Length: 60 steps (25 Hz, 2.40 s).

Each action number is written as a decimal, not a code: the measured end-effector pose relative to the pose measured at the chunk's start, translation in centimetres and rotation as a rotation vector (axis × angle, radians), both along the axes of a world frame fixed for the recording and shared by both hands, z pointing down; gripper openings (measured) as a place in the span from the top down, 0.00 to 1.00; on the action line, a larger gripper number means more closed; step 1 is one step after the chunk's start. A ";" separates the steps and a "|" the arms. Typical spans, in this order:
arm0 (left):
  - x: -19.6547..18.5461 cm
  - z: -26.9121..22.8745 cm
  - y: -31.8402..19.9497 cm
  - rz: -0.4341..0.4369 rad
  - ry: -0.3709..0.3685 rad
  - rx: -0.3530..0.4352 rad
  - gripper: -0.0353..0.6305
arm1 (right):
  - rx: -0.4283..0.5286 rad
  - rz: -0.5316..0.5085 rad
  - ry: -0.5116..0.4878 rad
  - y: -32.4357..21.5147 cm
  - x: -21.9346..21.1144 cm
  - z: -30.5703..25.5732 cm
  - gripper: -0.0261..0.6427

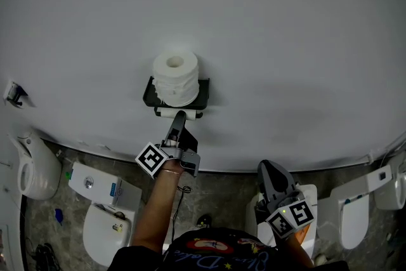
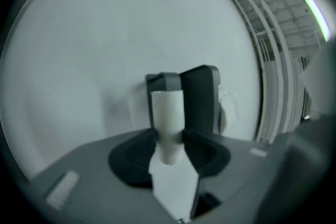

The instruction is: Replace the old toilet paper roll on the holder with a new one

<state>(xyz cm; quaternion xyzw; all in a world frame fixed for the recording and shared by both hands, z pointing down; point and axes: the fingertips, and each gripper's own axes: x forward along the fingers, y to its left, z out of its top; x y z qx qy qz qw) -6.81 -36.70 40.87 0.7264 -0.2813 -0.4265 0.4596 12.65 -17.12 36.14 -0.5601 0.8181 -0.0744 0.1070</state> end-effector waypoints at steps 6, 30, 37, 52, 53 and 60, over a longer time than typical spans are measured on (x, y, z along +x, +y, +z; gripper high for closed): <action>1.6 -0.2 0.8 0.054 -0.002 0.011 0.70 | -0.008 0.031 -0.005 0.5 0.8 0.2 0.94; 10.4 0.5 13.9 0.179 -0.863 0.414 0.70 | -0.045 0.052 0.022 2.0 2.7 1.7 0.94; 8.6 0.6 15.6 0.102 -1.051 0.482 0.70 | -0.044 0.003 0.034 1.2 1.4 1.9 0.94; 5.3 0.0 16.3 0.042 -1.057 0.455 0.70 | 0.360 -0.496 0.599 -6.7 -10.0 -12.9 0.75; 5.0 0.1 16.4 0.041 -1.050 0.447 0.70 | 0.367 -0.538 0.662 -7.3 -11.2 -13.7 0.73; 3.0 0.4 16.9 0.009 -1.026 0.409 0.69 | 0.319 -0.771 0.974 -13.5 -18.0 -15.8 0.71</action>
